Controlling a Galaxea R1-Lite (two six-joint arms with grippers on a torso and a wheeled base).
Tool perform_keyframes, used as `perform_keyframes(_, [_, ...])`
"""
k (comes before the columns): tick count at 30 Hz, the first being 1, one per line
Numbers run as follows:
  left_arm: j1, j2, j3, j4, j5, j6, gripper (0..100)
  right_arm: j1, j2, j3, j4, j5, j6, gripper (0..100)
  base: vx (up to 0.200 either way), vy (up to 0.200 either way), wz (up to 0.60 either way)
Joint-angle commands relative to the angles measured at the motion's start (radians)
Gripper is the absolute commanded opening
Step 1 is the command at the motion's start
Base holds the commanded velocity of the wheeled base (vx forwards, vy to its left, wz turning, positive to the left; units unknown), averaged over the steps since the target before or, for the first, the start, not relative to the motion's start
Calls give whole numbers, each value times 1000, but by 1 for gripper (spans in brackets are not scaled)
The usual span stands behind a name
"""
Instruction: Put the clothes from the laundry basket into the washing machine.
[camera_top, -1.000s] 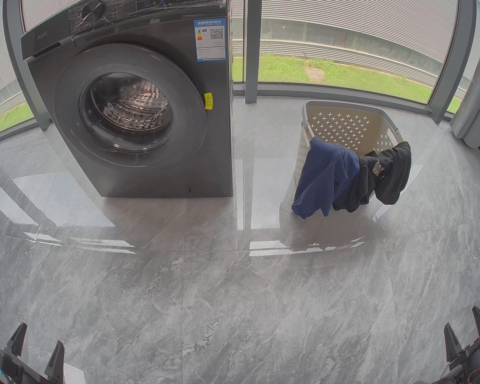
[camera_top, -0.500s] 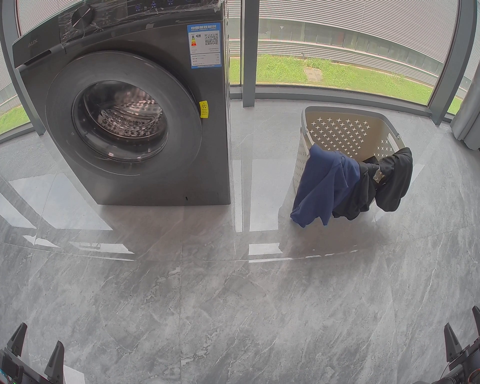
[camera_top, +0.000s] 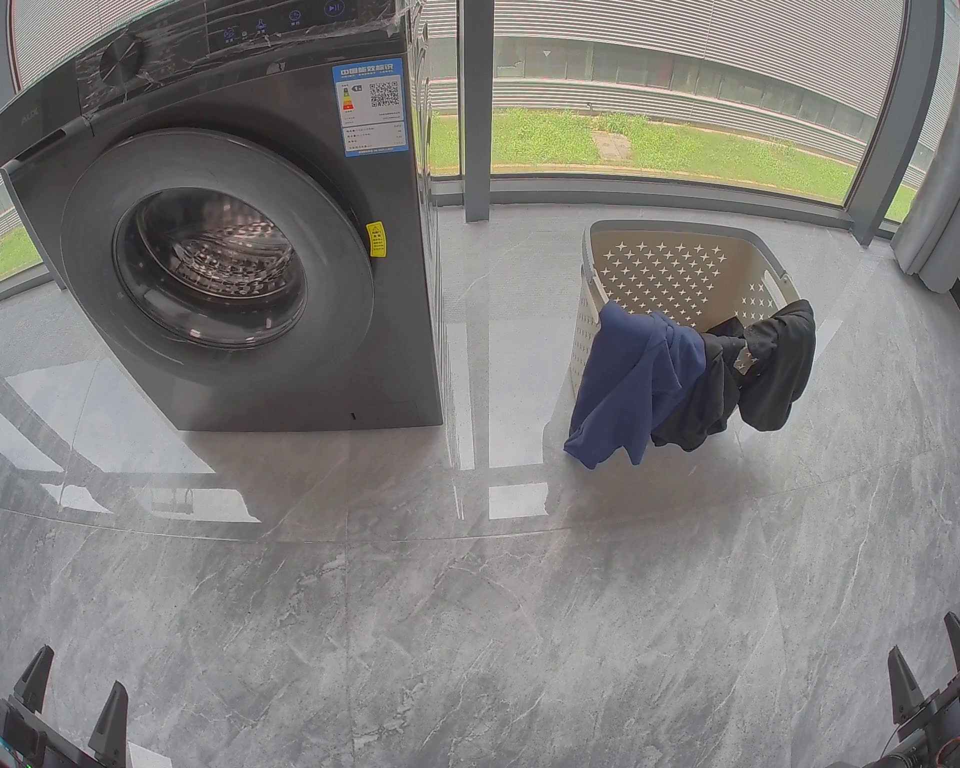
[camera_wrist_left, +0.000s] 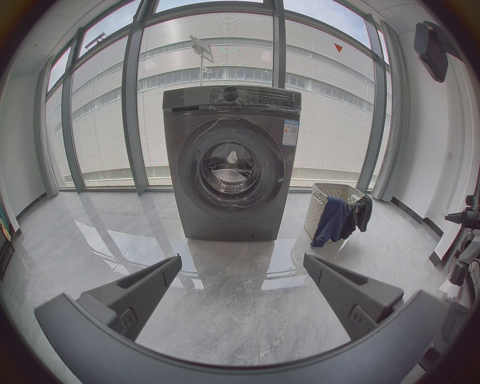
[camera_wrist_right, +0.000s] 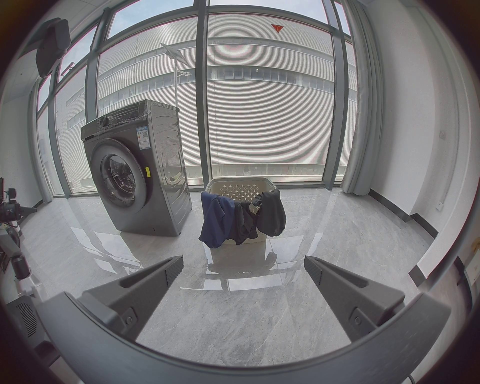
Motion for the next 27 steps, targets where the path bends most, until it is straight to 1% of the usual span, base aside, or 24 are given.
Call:
perform_keyframes(1, [0, -15, 18, 0, 2, 0, 100, 0, -10, 18, 0, 0, -1, 100, 200, 0, 0])
perform_keyframes(7, [0, -15, 18, 0, 2, 0, 100, 0, -10, 18, 0, 0, -1, 100, 0, 0, 0])
perform_keyframes(27, [0, -15, 18, 0, 2, -1, 100, 0, -10, 18, 0, 0, -1, 100, 0, -200, 0])
